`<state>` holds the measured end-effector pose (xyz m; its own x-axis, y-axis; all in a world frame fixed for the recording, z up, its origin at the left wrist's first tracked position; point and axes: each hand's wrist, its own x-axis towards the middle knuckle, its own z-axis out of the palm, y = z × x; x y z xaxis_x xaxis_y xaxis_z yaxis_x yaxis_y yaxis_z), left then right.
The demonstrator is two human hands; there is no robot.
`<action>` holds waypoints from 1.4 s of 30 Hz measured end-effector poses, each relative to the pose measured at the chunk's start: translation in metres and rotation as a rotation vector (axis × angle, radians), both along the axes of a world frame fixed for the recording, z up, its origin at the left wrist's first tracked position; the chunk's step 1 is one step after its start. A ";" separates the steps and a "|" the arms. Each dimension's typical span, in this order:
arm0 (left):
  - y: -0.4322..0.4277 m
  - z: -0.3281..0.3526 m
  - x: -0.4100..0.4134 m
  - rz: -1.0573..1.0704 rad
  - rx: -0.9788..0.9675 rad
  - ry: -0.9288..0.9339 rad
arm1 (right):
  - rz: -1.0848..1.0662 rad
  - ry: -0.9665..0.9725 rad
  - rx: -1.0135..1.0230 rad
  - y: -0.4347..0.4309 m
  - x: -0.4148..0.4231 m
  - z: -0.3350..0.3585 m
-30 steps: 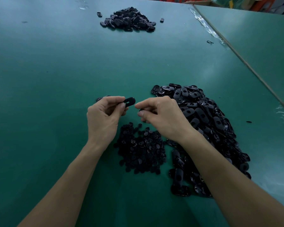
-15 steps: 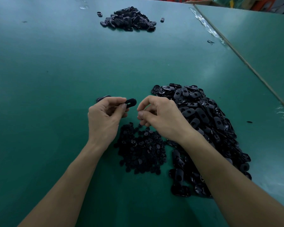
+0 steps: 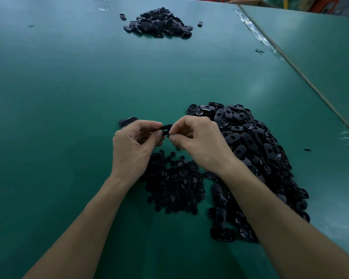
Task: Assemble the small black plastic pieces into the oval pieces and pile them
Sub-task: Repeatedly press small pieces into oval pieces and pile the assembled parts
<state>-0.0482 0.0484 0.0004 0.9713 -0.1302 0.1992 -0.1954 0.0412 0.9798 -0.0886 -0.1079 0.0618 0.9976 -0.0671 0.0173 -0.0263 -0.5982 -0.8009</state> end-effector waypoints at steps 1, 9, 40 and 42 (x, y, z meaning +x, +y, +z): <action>0.000 0.001 0.000 0.000 -0.004 0.004 | -0.011 -0.015 -0.012 0.000 0.000 0.000; -0.002 0.004 -0.005 -0.029 -0.004 0.020 | -0.074 -0.057 -0.071 0.005 0.001 0.001; -0.003 0.011 -0.011 -0.013 0.108 0.008 | -0.042 -0.079 -0.222 0.009 0.001 0.005; -0.004 0.011 -0.012 0.010 0.125 -0.005 | -0.036 -0.088 -0.252 0.012 0.000 0.005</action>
